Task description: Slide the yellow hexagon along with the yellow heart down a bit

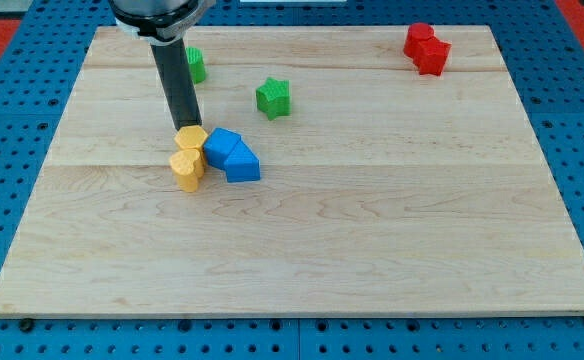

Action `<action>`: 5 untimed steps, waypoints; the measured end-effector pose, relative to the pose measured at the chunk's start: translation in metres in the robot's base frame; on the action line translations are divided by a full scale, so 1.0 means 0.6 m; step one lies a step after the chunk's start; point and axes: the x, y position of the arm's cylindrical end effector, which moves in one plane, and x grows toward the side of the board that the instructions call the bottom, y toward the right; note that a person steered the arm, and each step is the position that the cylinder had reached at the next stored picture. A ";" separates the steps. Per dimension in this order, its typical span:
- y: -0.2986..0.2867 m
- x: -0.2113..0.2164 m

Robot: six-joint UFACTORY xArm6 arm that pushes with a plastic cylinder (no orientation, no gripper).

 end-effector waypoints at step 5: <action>-0.010 0.040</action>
